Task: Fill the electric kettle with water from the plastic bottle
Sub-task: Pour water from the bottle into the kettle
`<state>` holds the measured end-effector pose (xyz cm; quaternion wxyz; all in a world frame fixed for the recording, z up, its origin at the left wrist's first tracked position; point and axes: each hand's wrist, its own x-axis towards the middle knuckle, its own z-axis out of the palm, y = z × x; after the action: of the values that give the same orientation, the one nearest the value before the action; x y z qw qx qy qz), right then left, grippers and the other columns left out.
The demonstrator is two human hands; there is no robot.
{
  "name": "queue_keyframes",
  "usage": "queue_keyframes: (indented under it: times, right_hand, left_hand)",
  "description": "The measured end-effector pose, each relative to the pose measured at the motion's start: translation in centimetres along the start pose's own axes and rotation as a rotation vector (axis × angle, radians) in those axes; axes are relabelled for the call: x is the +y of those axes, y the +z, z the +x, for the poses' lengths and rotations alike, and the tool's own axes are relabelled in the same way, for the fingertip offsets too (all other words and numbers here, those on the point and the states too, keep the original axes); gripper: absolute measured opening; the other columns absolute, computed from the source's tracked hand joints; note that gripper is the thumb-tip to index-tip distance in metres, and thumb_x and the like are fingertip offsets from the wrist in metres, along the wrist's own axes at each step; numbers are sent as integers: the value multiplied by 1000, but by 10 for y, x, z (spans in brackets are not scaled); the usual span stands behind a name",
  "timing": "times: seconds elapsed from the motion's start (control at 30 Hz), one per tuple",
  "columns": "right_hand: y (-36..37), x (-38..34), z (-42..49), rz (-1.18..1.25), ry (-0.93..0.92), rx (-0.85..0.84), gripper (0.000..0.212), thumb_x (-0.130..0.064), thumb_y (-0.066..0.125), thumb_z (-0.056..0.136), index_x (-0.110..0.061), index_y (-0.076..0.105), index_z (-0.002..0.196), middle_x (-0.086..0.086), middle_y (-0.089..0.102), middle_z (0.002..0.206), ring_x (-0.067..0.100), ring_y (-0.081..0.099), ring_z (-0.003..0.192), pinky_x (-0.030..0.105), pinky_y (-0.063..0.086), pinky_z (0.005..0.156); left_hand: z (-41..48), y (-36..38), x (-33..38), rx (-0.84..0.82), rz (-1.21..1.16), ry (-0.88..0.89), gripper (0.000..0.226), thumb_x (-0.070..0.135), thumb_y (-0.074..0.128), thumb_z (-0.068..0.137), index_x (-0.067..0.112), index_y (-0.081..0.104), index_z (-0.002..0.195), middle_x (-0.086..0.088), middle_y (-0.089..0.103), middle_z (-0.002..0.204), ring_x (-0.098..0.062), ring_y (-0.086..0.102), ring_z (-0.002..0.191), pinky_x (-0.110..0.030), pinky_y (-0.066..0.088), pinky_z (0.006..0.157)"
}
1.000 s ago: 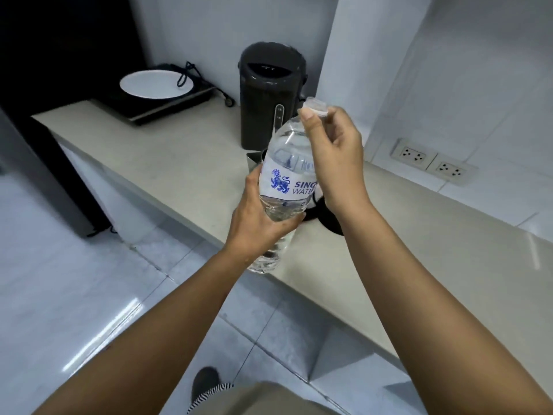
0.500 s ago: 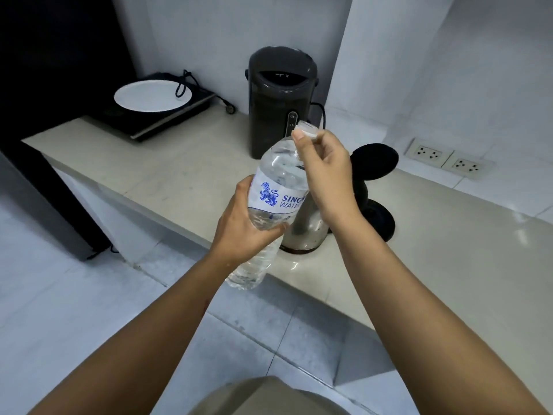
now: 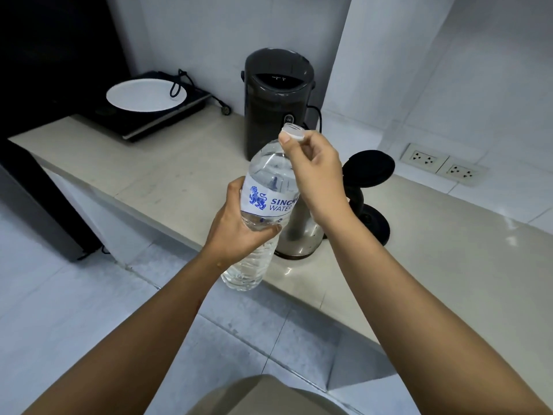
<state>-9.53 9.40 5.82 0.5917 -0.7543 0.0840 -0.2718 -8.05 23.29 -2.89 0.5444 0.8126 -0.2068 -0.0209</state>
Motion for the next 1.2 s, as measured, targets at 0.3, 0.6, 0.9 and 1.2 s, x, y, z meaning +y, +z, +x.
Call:
queue_keyframes:
  times: [0.3,0.6,0.9,1.2]
  right_hand:
    - [-19,2,8,-88,-2,-67,32,-45,61,89,-14,67,92,3,72,90,21,67,89,46,53,87]
    - [-88,35,17,-904,-243,-67,64,-56,49,92,-15,46,140,5,44,149,20,29,143,37,17,119]
    - [-98,65,25,-1418,-146,-118,64,-49,36,98,-11,30,149,7,15,161,27,0,150,46,-4,120]
    - [-100,68,23,-1456,-160,-125,57,-39,30,101,-10,25,150,7,21,160,25,3,150,45,-7,120]
  left_hand:
    - [1,-4,8,27,76,21,92,32,87,65,45,27,134,14,63,113,-11,65,99,-32,54,85]
    - [7,-14,5,13,223,22,90,35,85,64,44,28,133,18,62,111,-15,64,98,-39,53,87]
    - [13,-22,8,-41,346,19,92,42,83,64,43,27,137,16,61,118,-15,61,99,-31,46,83]
    - [19,-31,14,-120,508,22,92,39,78,67,46,22,139,11,57,125,-20,56,98,-30,38,77]
